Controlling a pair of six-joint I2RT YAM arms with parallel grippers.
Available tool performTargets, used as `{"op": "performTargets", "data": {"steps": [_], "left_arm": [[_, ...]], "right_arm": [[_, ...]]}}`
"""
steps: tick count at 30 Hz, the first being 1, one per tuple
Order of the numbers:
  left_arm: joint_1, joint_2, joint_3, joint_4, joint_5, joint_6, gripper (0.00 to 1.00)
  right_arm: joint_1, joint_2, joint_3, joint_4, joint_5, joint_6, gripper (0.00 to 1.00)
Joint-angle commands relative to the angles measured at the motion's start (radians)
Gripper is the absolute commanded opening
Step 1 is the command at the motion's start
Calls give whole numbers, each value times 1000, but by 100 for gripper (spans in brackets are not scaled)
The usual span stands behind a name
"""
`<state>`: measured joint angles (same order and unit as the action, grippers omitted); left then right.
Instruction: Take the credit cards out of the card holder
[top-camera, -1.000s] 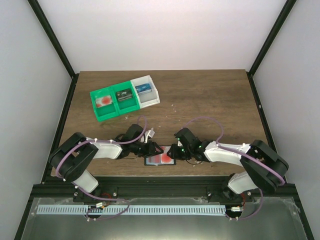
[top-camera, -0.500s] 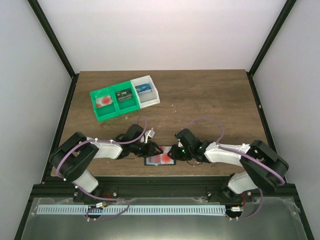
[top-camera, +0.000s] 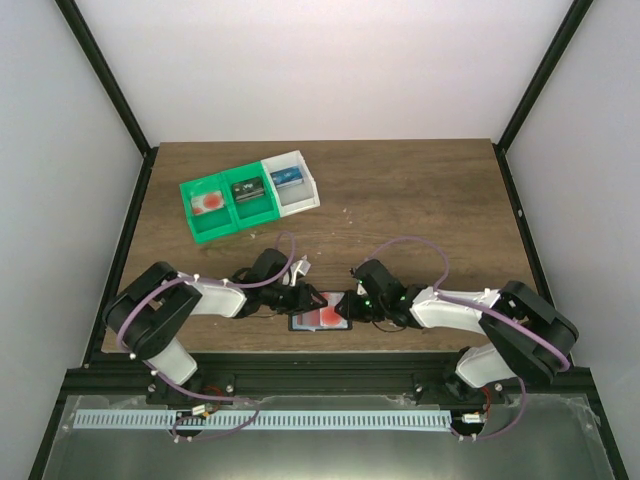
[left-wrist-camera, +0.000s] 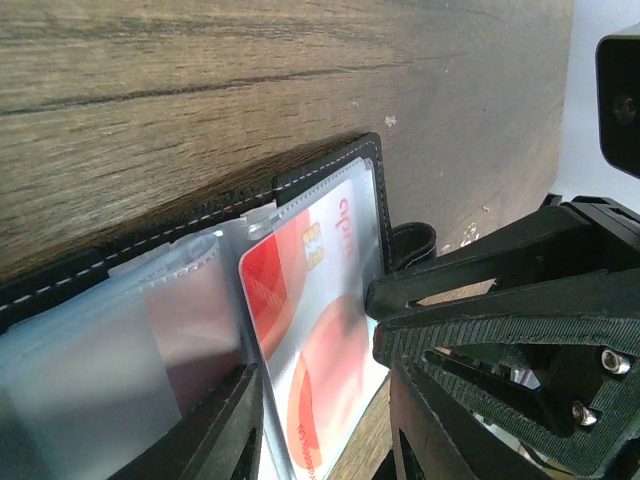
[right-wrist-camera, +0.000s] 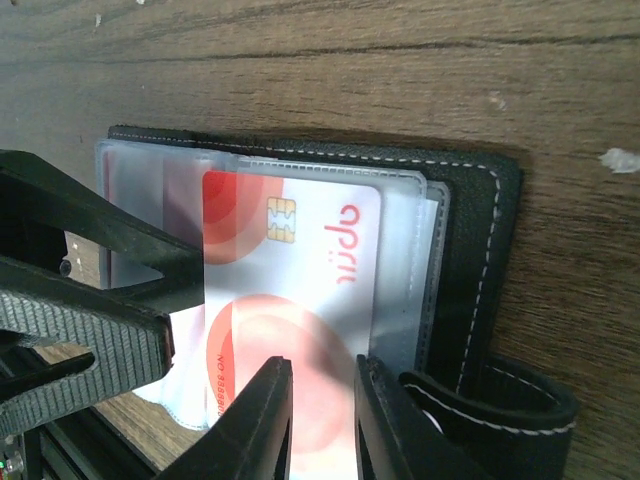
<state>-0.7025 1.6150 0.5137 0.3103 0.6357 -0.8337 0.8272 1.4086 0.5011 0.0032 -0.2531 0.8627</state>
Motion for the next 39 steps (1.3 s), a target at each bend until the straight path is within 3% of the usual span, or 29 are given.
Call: {"op": "performTargets", "data": {"steps": [1, 6, 16, 29, 39], "left_arm": [[-7, 34, -18, 10, -4, -10, 37], [-6, 36, -17, 15, -4, -13, 29], [-6, 40, -13, 20, 7, -11, 0], [-2, -66, -20, -94, -12, 24, 0], [72, -194, -71, -179, -42, 37, 0]], "right_arm": [[4, 4, -33, -4, -17, 14, 19], [5, 3, -40, -2, -15, 14, 19], [4, 9, -41, 1, -12, 12, 19], [5, 6, -48, -7, 0, 16, 19], [4, -1, -49, -4, -4, 19, 19]]}}
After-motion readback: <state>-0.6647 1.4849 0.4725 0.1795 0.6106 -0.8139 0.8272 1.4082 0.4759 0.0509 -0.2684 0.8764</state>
